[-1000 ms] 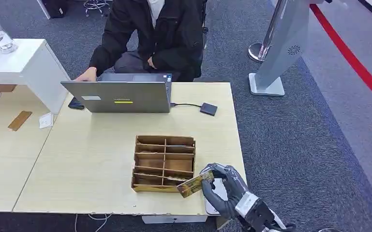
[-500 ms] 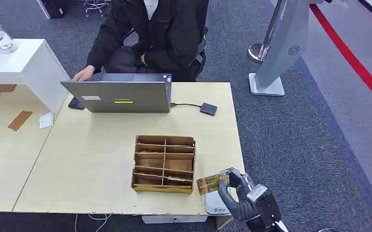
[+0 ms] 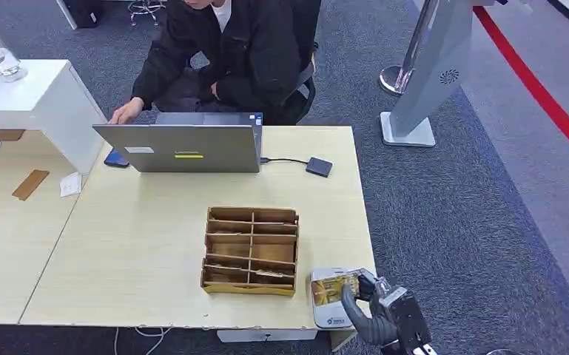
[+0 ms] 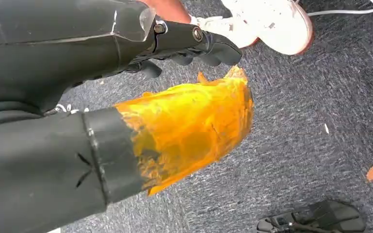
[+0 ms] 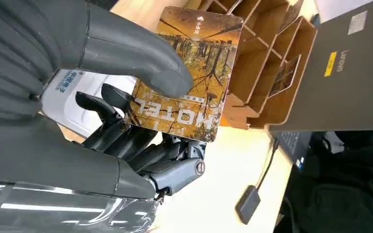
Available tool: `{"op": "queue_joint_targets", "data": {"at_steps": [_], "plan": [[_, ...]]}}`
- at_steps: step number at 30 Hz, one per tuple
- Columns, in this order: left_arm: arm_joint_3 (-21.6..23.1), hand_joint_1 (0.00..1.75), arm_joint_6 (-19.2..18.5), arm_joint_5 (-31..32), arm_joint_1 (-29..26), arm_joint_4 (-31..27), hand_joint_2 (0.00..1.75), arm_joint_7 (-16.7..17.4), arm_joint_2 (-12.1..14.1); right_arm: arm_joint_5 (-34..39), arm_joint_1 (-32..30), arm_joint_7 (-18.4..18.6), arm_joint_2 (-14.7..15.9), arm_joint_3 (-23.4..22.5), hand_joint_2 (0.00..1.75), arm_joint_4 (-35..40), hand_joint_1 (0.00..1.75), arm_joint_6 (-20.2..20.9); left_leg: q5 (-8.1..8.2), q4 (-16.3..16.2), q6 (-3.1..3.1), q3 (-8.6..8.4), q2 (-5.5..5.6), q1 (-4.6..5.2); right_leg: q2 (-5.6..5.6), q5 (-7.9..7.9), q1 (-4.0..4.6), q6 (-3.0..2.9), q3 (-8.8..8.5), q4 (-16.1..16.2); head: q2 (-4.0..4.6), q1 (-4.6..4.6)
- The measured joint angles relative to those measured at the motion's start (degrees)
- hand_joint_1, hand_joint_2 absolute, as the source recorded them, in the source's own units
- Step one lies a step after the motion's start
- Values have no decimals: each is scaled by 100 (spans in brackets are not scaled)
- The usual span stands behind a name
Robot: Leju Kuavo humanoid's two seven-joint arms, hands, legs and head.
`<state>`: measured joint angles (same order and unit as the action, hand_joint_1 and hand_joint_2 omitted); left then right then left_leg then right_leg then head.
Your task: Pass the card to the sensor for recognition and then transmit it.
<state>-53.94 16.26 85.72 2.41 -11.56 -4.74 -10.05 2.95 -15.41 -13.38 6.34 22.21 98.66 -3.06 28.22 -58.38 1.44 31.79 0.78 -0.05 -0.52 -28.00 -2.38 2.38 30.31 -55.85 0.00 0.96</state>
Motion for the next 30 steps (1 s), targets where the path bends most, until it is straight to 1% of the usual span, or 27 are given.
{"op": "queue_joint_targets", "data": {"at_steps": [15,24,30], "plan": [[-31,0,4,17,-2,0,0,-2,0,37,-10,221,-48,-18,175,-282,175,-164,0,0,0,0,0,0,0,0,0,0,0,0,0,0],[-42,0,11,33,-3,0,0,-2,0,35,-9,363,-87,-29,175,-505,175,-361,0,0,0,0,0,0,0,0,0,0,0,0,0,0],[-44,0,26,26,-6,0,0,-2,0,-381,0,608,-118,-33,175,-625,175,-713,0,0,0,0,0,0,0,0,0,0,0,0,0,0]]}}
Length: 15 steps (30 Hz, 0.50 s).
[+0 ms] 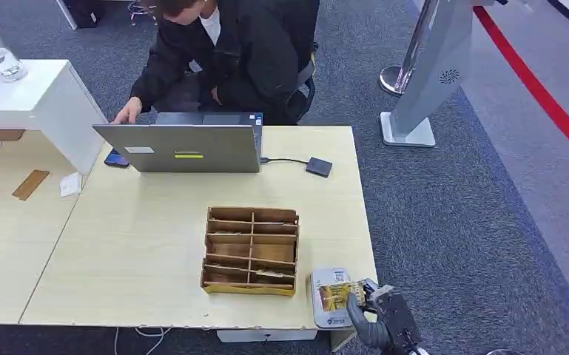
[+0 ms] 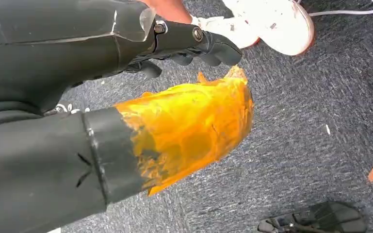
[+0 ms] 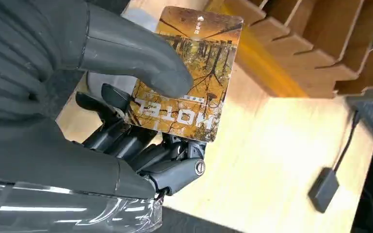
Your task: Pass the card to the sensor for recognition and then transmit it.
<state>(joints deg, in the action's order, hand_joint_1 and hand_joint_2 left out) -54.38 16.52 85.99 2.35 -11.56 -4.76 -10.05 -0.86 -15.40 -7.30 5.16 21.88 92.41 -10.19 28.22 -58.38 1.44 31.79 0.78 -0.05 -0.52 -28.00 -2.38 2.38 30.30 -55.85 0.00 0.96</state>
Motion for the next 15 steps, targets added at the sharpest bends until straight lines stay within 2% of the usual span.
{"op": "queue_joint_targets", "data": {"at_steps": [15], "plan": [[-4,0,28,-11,-12,0,0,2,0,-170,9,68,-48,0,175,-149,175,-122,0,0,0,0,0,0,0,0,0,0,0,0,0,0]]}}
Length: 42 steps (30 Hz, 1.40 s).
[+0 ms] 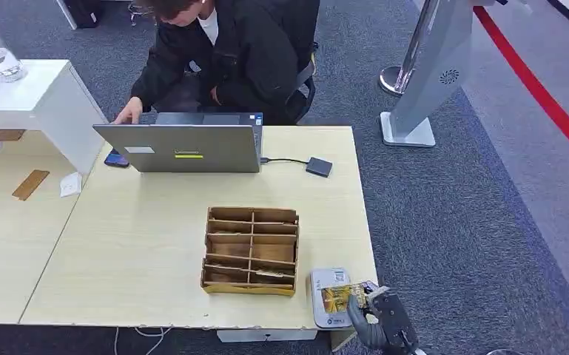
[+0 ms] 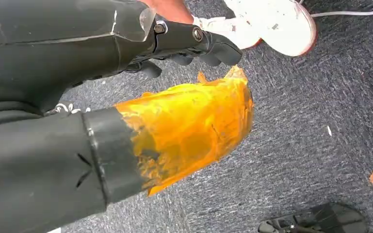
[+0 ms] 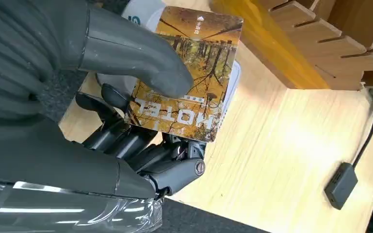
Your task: Pass the card to the sensor for recognition and then transmit it.
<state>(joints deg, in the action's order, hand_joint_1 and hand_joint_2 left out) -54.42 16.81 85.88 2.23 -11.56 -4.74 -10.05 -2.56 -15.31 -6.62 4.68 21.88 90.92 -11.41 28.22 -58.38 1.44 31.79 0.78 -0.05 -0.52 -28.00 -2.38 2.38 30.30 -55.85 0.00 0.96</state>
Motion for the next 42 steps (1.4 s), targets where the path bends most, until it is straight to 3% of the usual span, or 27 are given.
{"op": "queue_joint_targets", "data": {"at_steps": [18,42], "plan": [[-2,0,-7,-17,-5,0,0,46,-2,-1458,141,658,-46,131,175,0,175,-339,0,0,0,0,0,0,0,0,0,0,0,0,0,-2],[-39,0,-46,44,-5,0,0,76,-9,-2630,548,1139,-205,358,175,-376,175,-527,0,0,0,0,0,0,0,0,0,0,-1,0,0,0]]}}
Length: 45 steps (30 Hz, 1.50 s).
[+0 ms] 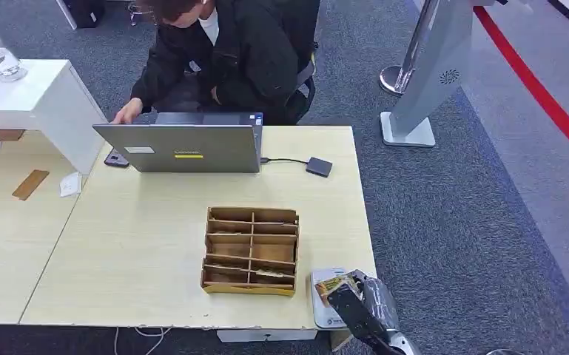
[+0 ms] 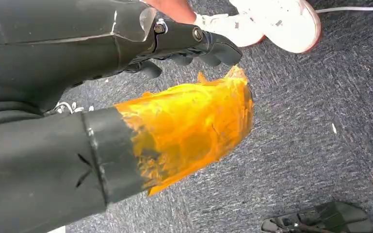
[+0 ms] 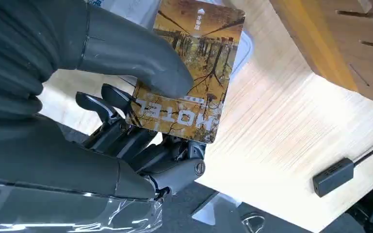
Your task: Pass the card to the sensor for recognition and then transmit it.
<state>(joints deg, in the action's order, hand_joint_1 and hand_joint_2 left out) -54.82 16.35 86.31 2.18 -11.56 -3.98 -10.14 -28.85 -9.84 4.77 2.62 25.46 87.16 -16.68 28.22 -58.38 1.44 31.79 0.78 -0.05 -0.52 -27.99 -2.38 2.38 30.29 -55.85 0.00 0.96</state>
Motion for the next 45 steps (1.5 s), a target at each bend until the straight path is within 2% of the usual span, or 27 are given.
{"op": "queue_joint_targets", "data": {"at_steps": [25,45], "plan": [[-98,0,-7,42,-1,0,0,29,-48,-1324,181,627,-125,-11,175,-391,175,-76,0,0,0,-2,0,0,0,0,0,0,-1,0,0,0],[-103,0,-9,50,0,0,0,48,-48,-1399,255,664,-155,-9,175,-533,175,-7,-1,0,0,-6,-1,0,1,2,0,0,-5,0,0,0]]}}
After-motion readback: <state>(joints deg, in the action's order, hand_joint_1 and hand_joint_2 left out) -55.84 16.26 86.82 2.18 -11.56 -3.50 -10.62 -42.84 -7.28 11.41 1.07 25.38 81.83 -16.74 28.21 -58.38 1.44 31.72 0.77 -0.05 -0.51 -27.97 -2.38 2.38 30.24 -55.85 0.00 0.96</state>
